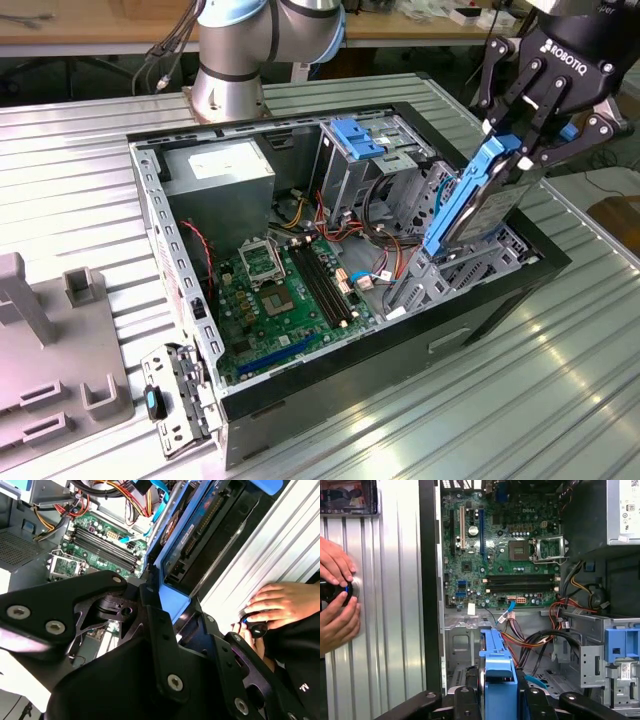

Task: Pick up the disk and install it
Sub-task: 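Insert the disk into the insertion slot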

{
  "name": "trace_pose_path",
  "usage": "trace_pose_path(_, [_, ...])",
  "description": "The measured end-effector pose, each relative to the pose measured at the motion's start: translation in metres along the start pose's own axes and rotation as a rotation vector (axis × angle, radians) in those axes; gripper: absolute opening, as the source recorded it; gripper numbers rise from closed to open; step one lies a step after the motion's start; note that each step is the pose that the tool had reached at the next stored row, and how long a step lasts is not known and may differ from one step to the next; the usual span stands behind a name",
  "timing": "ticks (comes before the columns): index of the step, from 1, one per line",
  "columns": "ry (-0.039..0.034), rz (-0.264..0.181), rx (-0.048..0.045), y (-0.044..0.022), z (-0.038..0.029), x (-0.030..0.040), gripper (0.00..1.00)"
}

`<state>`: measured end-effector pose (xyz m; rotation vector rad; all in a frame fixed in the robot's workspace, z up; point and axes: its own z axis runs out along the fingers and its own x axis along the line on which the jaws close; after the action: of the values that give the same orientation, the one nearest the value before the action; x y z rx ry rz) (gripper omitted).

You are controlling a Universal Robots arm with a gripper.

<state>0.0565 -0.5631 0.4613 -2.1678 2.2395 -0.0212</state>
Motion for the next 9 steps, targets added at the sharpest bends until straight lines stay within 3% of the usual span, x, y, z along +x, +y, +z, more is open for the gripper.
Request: trace_pose_path(9, [0.0001,0.002,-0.0017,-0.0015,0.0028,0.0014,0.37])
